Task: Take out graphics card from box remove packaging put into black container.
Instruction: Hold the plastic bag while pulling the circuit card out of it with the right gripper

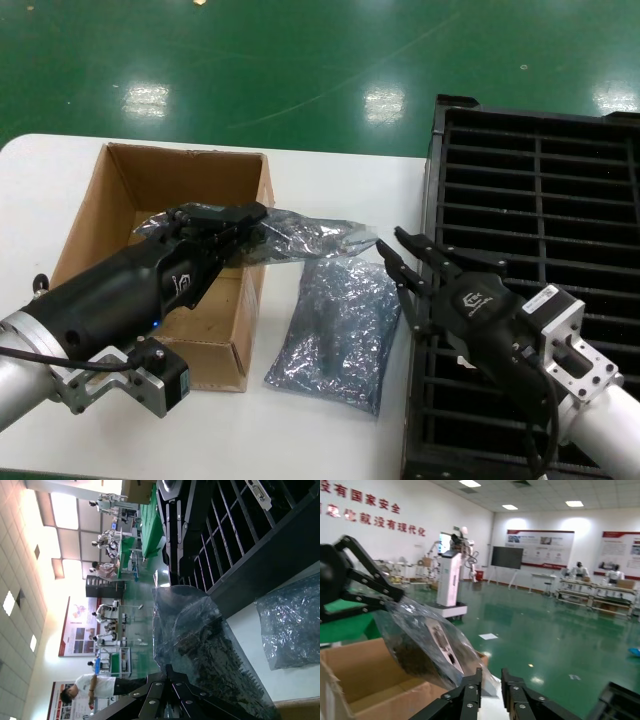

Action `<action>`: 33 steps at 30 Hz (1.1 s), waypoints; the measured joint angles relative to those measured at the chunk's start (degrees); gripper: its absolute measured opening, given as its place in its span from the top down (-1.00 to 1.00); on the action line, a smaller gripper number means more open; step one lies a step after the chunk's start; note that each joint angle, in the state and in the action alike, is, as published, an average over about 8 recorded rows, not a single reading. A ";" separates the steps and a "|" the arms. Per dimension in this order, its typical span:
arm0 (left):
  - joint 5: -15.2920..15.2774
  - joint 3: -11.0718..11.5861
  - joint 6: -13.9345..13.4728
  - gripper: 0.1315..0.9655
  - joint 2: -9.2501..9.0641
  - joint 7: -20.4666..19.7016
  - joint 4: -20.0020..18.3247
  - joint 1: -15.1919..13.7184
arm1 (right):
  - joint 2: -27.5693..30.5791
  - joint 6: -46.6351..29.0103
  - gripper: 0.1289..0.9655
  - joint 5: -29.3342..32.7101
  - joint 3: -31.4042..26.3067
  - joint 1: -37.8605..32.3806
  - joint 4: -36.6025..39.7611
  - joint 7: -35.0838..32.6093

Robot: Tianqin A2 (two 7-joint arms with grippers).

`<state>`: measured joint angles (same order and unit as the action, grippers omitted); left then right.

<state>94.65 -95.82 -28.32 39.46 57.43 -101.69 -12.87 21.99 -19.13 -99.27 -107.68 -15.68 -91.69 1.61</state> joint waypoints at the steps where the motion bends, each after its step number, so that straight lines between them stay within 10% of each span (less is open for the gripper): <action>1: 0.00 0.00 0.00 0.98 0.00 0.00 0.00 0.00 | 0.03 -0.41 0.70 -0.15 -0.09 -0.14 -0.11 -0.17; 33: 0.00 0.00 0.00 0.98 0.00 0.00 0.00 0.00 | 2.06 -12.38 0.99 -1.13 -3.19 -10.44 6.18 -3.50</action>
<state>94.65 -95.82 -28.32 39.45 57.43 -101.69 -12.87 24.04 -31.52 -100.40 -110.87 -26.12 -85.51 -1.89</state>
